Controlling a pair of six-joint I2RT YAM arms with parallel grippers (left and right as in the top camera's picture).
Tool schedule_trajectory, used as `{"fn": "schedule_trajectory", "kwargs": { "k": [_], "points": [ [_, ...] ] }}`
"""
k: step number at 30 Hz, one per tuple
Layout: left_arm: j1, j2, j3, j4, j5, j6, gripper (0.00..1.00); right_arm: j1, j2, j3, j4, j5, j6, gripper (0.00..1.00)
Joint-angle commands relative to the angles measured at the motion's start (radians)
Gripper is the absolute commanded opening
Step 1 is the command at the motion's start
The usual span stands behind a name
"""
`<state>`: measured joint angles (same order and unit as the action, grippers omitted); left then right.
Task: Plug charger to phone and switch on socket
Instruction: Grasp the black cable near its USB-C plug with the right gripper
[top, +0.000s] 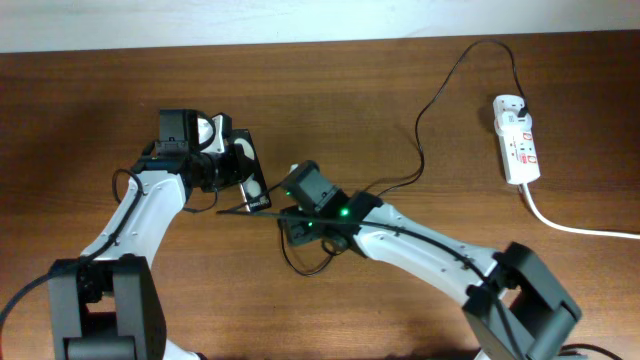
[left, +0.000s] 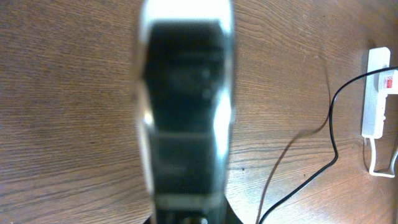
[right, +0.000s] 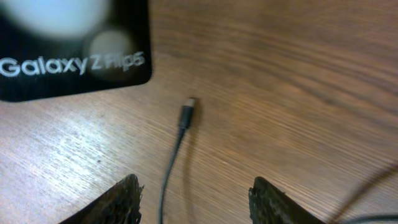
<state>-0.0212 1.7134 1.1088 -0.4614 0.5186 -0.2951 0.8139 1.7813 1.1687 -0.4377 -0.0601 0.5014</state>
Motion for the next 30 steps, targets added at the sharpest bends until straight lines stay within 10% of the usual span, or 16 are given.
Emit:
{"fn": "schedule_trajectory", "kwargs": {
  "k": [1,20,30],
  "points": [
    [-0.002,0.003,-0.002,0.012,0.007,-0.003,0.00,0.051,0.051,-0.001,0.044,0.010,0.013,0.56],
    [-0.002,0.003,-0.002,0.011,0.008,-0.003,0.00,0.083,0.227,-0.001,0.177,0.058,0.065,0.34],
    [-0.002,0.003,-0.002,0.011,0.008,-0.003,0.00,0.061,0.216,0.031,-0.079,0.151,0.065,0.14]
  ]
}}
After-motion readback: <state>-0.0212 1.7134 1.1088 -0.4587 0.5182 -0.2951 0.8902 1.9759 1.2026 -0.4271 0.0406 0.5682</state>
